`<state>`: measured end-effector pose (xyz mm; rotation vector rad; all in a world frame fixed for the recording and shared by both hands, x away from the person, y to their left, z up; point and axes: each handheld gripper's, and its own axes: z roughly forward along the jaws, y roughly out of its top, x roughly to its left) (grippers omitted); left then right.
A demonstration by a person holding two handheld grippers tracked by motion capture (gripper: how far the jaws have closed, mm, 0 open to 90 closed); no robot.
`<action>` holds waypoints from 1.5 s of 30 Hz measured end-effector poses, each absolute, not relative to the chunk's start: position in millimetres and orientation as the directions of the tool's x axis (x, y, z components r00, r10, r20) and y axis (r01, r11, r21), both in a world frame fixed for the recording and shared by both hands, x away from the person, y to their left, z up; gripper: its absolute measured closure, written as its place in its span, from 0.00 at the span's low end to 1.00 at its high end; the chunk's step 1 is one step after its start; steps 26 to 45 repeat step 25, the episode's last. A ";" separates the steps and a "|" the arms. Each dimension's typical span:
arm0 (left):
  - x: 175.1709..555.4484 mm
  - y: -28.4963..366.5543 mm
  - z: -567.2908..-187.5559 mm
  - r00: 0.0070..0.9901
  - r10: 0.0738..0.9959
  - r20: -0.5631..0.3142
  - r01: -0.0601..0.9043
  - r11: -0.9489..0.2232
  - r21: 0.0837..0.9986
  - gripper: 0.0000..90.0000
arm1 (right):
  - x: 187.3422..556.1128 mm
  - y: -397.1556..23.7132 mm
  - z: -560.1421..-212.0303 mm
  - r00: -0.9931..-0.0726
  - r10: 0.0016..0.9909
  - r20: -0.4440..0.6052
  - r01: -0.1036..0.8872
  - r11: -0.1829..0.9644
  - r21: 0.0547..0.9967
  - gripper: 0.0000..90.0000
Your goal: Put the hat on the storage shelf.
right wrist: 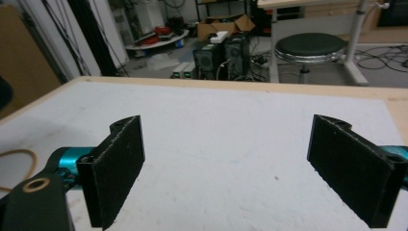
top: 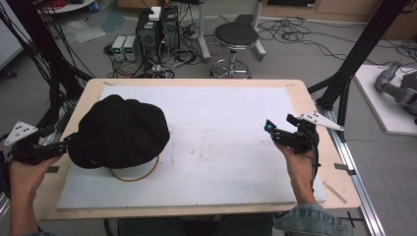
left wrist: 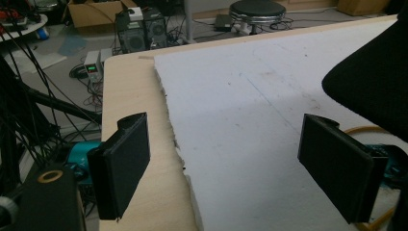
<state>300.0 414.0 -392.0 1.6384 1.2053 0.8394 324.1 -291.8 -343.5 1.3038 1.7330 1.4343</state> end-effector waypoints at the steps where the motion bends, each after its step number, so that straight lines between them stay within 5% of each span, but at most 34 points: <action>1: 300.0 414.0 -392.0 0.291 0.957 0.008 0.340 -0.111 0.934 0.21 | 322.8 -294.3 -346.8 -0.383 0.909 0.165 0.337 -0.029 0.941 0.14; 11: 300.1 414.1 -392.4 0.290 0.957 0.010 0.341 -0.113 0.933 0.21 | 316.4 -312.5 -372.7 -0.330 0.925 0.186 0.359 -0.059 0.932 0.14; 45: 300.0 413.8 -393.2 0.290 0.957 0.010 0.343 -0.113 0.932 0.21 | 316.2 -313.2 -373.1 -0.336 0.923 0.187 0.360 -0.058 0.931 0.14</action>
